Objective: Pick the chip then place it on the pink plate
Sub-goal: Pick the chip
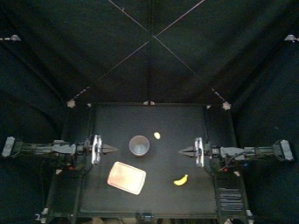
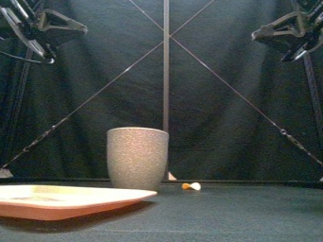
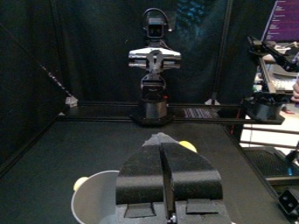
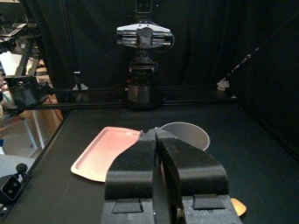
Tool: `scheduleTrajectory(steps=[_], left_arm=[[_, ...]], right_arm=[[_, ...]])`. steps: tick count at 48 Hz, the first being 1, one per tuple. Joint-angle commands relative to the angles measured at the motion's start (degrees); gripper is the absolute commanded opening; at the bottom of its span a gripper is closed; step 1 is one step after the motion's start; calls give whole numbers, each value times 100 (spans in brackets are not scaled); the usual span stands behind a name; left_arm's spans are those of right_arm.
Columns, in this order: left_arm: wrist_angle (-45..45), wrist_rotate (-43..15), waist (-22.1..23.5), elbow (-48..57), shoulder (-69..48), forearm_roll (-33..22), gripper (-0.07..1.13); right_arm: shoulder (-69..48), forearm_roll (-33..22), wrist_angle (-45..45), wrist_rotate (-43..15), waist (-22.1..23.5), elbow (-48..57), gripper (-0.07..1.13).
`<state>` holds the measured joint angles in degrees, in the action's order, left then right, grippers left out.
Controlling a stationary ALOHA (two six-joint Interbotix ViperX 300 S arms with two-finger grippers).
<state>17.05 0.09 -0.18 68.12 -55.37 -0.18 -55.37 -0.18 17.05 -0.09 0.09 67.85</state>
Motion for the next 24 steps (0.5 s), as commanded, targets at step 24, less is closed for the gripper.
scheduleTrajectory(steps=[24], left_arm=[[79, -35, -176, 211, 62, 18, 4]], right_arm=[[2804, 2021, -185, -1907, 1749, -703, 46]])
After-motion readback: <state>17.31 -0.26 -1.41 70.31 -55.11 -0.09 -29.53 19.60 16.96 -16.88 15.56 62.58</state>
